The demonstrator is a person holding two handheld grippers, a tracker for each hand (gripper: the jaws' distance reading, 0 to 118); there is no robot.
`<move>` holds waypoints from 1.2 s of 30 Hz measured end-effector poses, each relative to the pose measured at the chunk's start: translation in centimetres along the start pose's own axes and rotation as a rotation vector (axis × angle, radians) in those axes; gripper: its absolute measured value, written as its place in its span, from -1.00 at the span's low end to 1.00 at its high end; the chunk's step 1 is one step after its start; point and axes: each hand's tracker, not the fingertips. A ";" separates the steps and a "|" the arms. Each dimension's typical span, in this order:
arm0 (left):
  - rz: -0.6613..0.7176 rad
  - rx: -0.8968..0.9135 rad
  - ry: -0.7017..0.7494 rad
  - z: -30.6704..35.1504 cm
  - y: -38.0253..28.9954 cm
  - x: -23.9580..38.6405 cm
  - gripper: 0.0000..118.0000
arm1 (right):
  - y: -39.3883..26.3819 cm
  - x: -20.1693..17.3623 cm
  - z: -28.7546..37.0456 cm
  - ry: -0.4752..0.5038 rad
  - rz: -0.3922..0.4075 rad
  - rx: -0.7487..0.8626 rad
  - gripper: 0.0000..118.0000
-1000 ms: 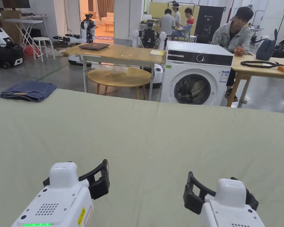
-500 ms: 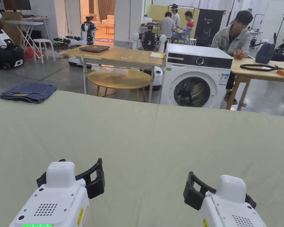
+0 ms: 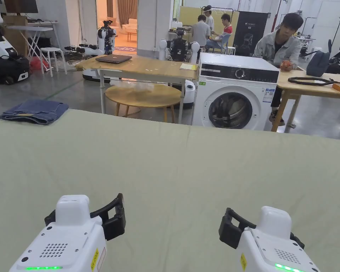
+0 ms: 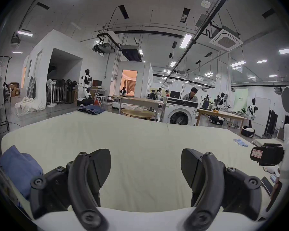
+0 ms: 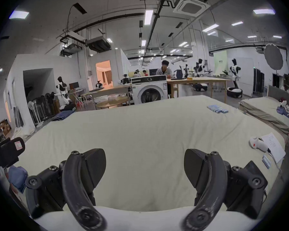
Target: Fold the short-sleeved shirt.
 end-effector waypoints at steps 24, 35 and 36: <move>-0.083 -0.005 0.050 -0.4 0.3 0.7 0.49 | 0.3 0.7 -0.6 -0.042 -0.007 -0.016 0.65; -0.117 -0.011 0.062 -0.9 0.5 0.6 0.49 | 0.1 0.3 -0.8 -0.053 0.066 0.012 0.65; -0.120 -0.012 0.062 -0.8 0.5 0.7 0.49 | 0.1 0.3 -0.8 -0.047 0.067 0.014 0.65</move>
